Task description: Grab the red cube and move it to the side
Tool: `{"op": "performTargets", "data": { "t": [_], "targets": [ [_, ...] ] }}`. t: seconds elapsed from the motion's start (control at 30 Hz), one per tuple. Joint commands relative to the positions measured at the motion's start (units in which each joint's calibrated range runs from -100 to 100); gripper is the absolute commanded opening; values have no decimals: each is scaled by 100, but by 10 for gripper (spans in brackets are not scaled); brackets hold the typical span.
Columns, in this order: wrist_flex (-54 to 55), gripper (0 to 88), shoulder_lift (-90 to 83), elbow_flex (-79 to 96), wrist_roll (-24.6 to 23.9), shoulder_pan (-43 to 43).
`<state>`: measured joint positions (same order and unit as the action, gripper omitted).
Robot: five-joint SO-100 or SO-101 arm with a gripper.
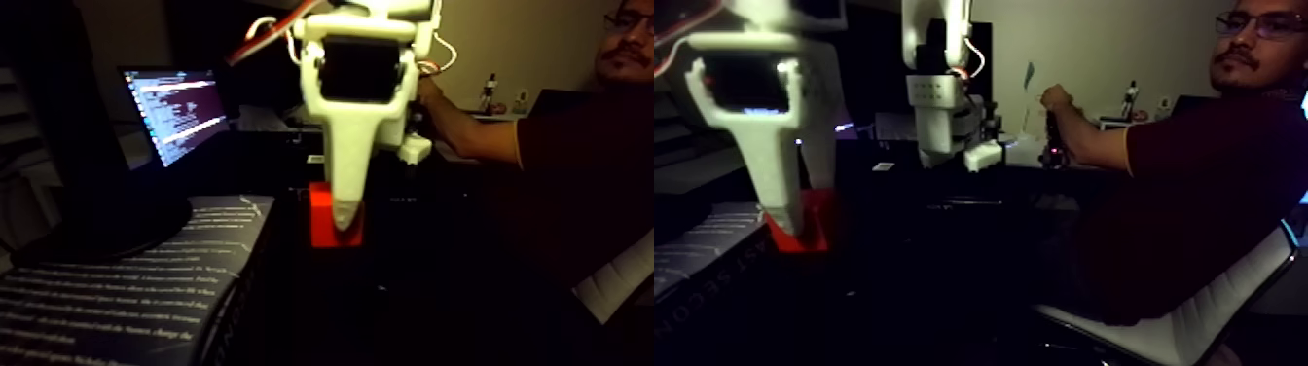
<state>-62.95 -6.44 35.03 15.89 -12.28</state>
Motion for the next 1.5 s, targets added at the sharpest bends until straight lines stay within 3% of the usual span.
{"op": "performTargets", "data": {
  "t": [0.0,0.33,0.53,1.0,1.37,1.47],
  "targets": [
    [-259,109,-239,-487,27,-5],
    [-1602,109,518,-2845,275,-571],
    [-1669,109,1266,-3553,410,-1179],
    [-808,124,2198,-3507,410,-1670],
    [-850,170,2232,-3317,529,-1595],
    [-825,244,2148,-3090,599,-1570]
  ]
}}
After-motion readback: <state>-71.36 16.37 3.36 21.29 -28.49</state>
